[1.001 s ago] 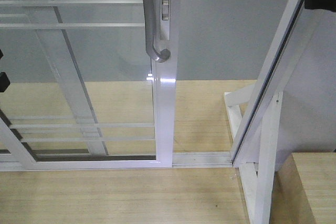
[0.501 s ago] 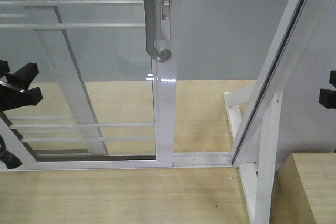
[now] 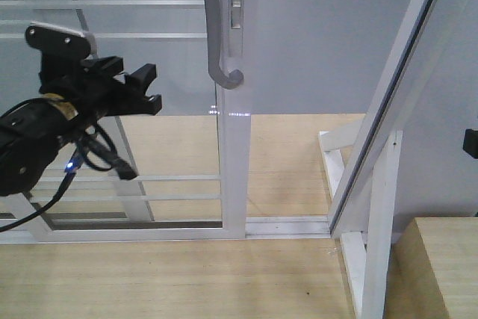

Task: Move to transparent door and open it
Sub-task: 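Bring the left gripper to the door's vertical frame near the handle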

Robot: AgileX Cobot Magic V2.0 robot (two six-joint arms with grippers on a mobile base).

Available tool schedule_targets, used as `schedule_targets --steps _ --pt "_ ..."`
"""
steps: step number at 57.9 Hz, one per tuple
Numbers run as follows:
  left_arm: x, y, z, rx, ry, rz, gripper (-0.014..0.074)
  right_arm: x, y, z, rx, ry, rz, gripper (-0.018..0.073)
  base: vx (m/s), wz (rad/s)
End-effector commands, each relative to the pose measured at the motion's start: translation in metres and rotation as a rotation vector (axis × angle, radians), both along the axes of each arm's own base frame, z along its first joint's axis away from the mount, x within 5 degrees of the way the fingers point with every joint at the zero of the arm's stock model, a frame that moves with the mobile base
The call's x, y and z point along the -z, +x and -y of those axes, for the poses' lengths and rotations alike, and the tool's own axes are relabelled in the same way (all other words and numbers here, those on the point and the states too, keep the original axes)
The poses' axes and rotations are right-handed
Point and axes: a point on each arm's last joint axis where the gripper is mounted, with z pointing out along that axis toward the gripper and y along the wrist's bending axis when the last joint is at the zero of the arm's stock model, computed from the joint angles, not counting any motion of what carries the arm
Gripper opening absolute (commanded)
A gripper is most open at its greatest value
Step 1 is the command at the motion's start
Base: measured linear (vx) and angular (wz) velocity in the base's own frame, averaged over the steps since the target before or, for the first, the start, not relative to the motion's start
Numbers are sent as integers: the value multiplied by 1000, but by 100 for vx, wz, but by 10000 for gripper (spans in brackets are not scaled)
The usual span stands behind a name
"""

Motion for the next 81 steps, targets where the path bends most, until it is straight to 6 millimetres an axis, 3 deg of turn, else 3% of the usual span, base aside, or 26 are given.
schedule_targets --steps 1,10,18,33,53,67,81 --pt "-31 21 15 16 -69 160 472 -15 2 1 -5 -12 90 295 0 0" --pt "-38 55 30 16 -87 199 472 -11 0 3 2 -51 47 295 0 0" --pt "-49 74 43 30 -104 247 472 -10 0 3 5 -62 33 295 0 0" --pt "-63 100 78 74 -144 307 472 -10 -1 4 6 -62 27 295 0 0" --pt "-61 127 93 77 -144 312 472 -6 -2 6 15 -93 -15 295 0 0" --pt "-49 134 88 50 -125 245 467 -6 -3 8 19 -137 -28 295 0 0" --pt "-49 146 57 -73 -203 165 400 -7 -3 10 20 -194 -25 295 0 0"
